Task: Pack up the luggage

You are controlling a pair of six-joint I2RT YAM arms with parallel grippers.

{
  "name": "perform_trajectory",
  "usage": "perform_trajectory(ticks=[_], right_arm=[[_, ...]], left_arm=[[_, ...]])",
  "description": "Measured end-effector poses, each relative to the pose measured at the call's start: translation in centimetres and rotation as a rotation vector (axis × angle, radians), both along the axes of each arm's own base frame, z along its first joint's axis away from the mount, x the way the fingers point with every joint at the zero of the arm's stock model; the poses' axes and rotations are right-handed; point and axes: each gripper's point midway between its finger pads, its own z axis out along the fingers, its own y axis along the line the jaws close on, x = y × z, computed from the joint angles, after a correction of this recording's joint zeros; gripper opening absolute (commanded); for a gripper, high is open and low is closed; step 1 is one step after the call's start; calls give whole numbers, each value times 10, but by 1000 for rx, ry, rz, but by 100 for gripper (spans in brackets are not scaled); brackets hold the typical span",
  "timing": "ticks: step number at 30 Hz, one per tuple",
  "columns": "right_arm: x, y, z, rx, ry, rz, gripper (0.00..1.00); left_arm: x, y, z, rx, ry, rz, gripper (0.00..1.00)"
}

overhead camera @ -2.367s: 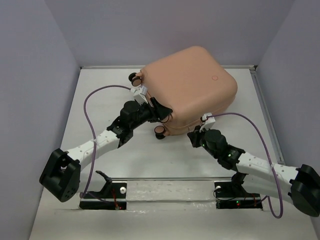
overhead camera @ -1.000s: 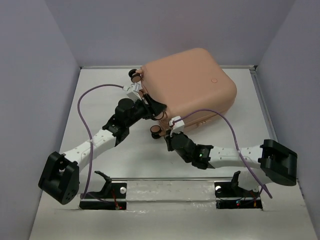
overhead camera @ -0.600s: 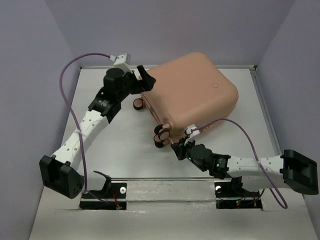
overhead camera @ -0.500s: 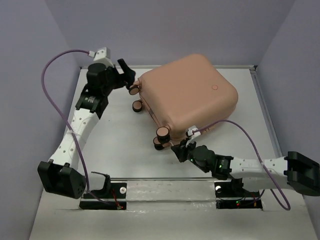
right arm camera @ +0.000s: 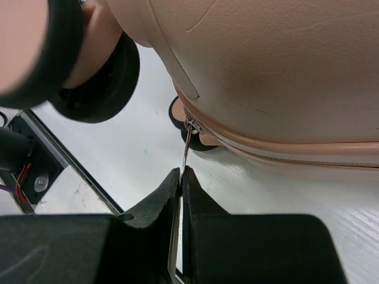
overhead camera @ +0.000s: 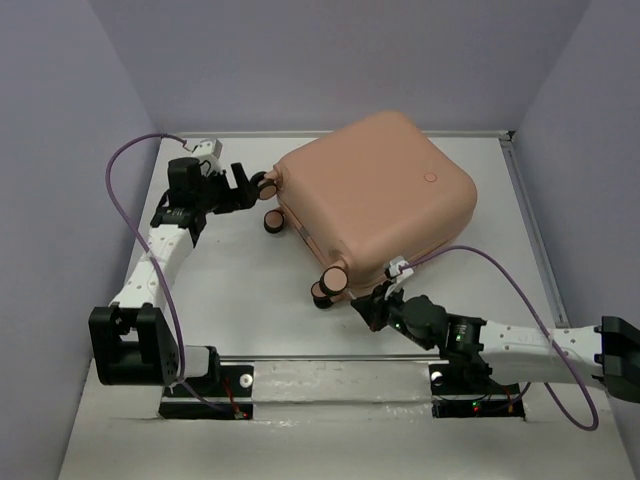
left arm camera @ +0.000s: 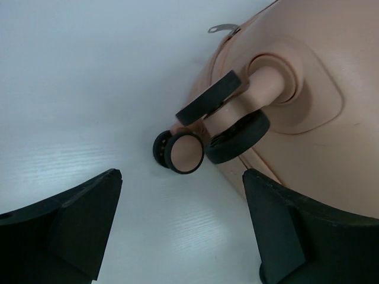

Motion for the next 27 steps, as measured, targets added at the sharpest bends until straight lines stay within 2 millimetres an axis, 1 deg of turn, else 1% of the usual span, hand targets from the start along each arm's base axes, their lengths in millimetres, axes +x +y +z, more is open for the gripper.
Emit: perform_trajectory(ticks=[3, 5, 7, 10, 13, 16, 19, 20, 23, 24, 27], right_arm=[[-2, -2, -2, 4, 6, 5, 7], [-3, -2, -2, 5, 9, 5, 7], [-3, -3, -2, 5, 10, 6, 7], [-3, -3, -2, 2, 11, 8, 7], [-3, -2, -3, 1, 12, 10, 7], [-4, -2, -3, -1, 13, 12, 7], [-4, -2, -4, -4, 14, 12, 7], [-4, -2, -4, -4, 14, 12, 7], [-4, -2, -4, -3, 14, 12, 7], [-4, -2, -4, -4, 14, 12, 7], [-4, -2, -4, -4, 14, 12, 7]], left_arm=[[12, -11, 13, -10, -50, -81, 93], [23, -19, 17, -2, -79, -138, 94], [28, -24, 12, 7, -81, -171, 94], [30, -35, -2, 18, -60, -238, 94], [32, -46, -9, 23, -51, -298, 91], [39, -55, -6, 38, -68, -337, 90], [44, -64, 2, 54, -97, -369, 89], [45, -67, 4, 70, -109, -379, 87], [46, -67, 6, 91, -117, -384, 83], [46, -68, 5, 97, -116, -388, 80], [48, -71, 3, 104, -109, -399, 78]])
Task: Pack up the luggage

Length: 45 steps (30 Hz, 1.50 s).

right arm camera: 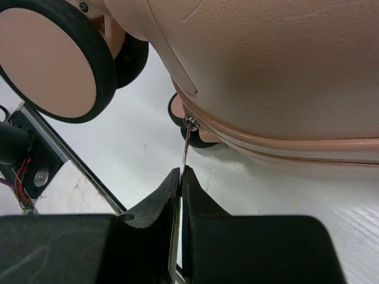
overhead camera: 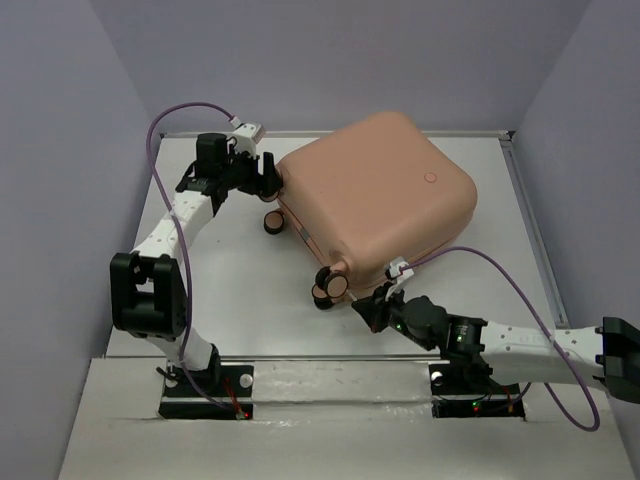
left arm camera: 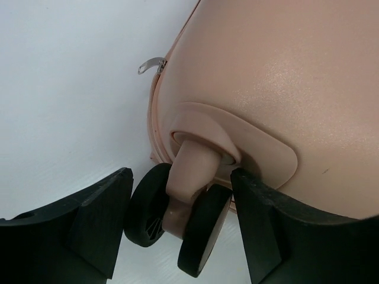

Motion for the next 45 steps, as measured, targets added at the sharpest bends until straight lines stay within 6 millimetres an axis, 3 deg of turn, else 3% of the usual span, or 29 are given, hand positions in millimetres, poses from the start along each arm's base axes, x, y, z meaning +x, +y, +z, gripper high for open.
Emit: perform_trajectory(ticks=[4, 8, 13, 14, 15, 16, 21, 30, 34, 37, 38, 41, 45], right_arm=[[0, 0, 0, 0, 0, 0, 7], [0, 0, 0, 1, 0, 0, 7], [1, -1, 2, 5, 1, -1, 7], [1, -2, 2, 6, 2, 1, 7], [1, -2, 2, 7, 3, 2, 7], [2, -3, 3, 9, 5, 3, 7], [10, -8, 5, 21, 20, 1, 7], [51, -31, 9, 75, 190, 85, 7], [73, -45, 12, 90, 269, 73, 7], [104, -59, 15, 94, 259, 7, 7], [115, -63, 18, 97, 238, -18, 7], [142, -72, 20, 94, 182, -77, 7], [148, -72, 24, 127, 118, -93, 7]], left_arm=[[0, 0, -8, 16, 19, -1, 86], [0, 2, -10, 29, 19, 1, 81], [0, 0, -14, 29, 22, -18, 39], [1, 0, -11, 26, 10, -27, 20], [2, 0, -8, 23, 2, -29, 9], [2, -1, -8, 23, 3, -30, 6], [1, -1, -9, 8, 20, -18, 6], [-12, 5, -11, -26, -11, 147, 6], [-41, 20, -19, -47, -4, 259, 6], [-75, 29, -32, -81, 58, 324, 6], [-92, 24, -40, -105, 100, 309, 6], [-141, -27, -50, -175, 202, 140, 6], [-188, -75, -45, -282, 268, -33, 6]])
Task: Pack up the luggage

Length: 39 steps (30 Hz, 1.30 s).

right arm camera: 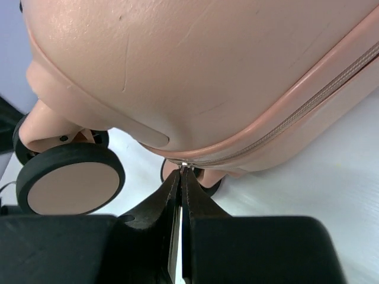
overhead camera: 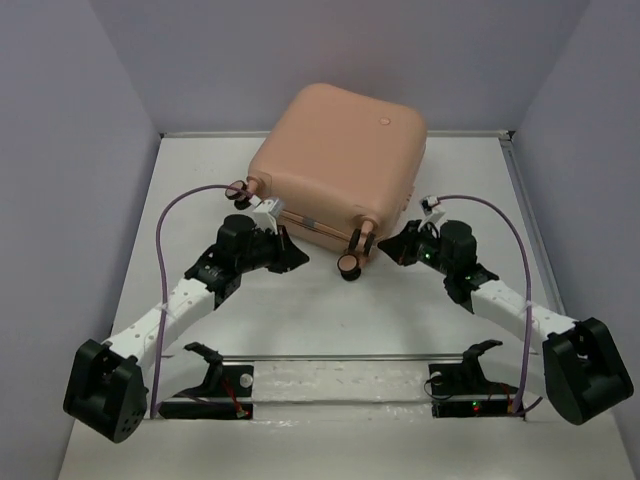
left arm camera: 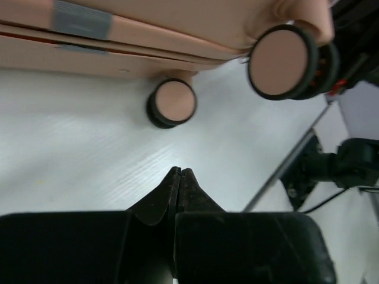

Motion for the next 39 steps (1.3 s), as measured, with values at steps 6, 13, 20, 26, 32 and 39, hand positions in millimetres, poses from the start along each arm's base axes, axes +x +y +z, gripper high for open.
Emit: perform_trajectory(ticks=[6, 13, 20, 26, 32, 39], right_arm=[[-46, 43, -9, -6, -109, -12, 7], [-78, 57, -32, -9, -56, 25, 7], [-78, 58, -30, -29, -52, 26, 7], [-78, 59, -31, -42, -51, 30, 7], [-77, 61, -32, -47, -46, 37, 7], [-78, 61, -32, -48, -48, 37, 7]], left_arm=[[-16, -28, 35, -172, -20, -62, 6], [-25, -69, 76, -205, -104, -190, 90], [-29, -77, 66, -96, -87, -225, 96], [-30, -64, 40, 20, -35, -205, 90], [-32, -62, 35, 65, -20, -202, 84], [-39, -79, 29, 73, 11, -243, 76]])
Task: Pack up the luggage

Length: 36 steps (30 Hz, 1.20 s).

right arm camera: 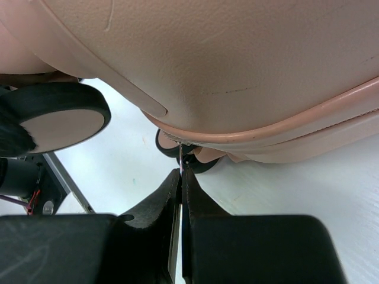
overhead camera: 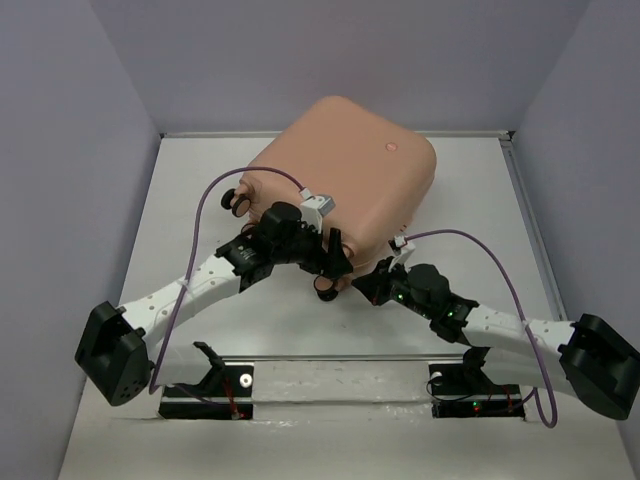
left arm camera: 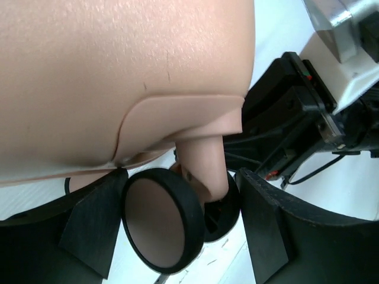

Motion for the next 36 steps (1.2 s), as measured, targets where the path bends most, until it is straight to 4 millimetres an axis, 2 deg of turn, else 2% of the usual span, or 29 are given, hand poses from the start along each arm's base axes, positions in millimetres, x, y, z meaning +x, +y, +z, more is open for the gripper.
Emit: perform_trajectory(ticks=[1, 2, 3, 6, 11, 20, 24, 29, 33, 36], right_arm=[[0, 0, 1, 1, -1, 0, 7], [0, -1, 1, -1, -1, -2, 7], [0, -2, 1, -4, 0, -7, 7], [0, -8, 1, -11, -4, -22, 7], [2, -15, -6, -15, -12, -59, 7], [39, -61, -7, 28, -76, -374, 7], [51, -69, -6, 38, -106, -457, 7], [72, -72, -3, 84, -151, -558, 7], [96, -68, -2, 133, -165, -648, 7], [93, -53, -3, 172, -156, -585, 7]], left_arm=[[0, -3, -2, 4, 6, -6, 71], [1, -7, -4, 7, 22, -6, 63], [2, -10, -4, 5, 37, -10, 43], [3, -20, -3, -19, 58, -23, 6], [7, -41, -1, -78, 128, -41, 6], [31, -115, 13, -184, 82, 30, 6], [39, -133, 21, -265, 74, 74, 6], [54, -150, 28, -372, 78, 129, 6], [73, -161, 31, -479, 101, 195, 6], [70, -174, 44, -583, 139, 194, 6]])
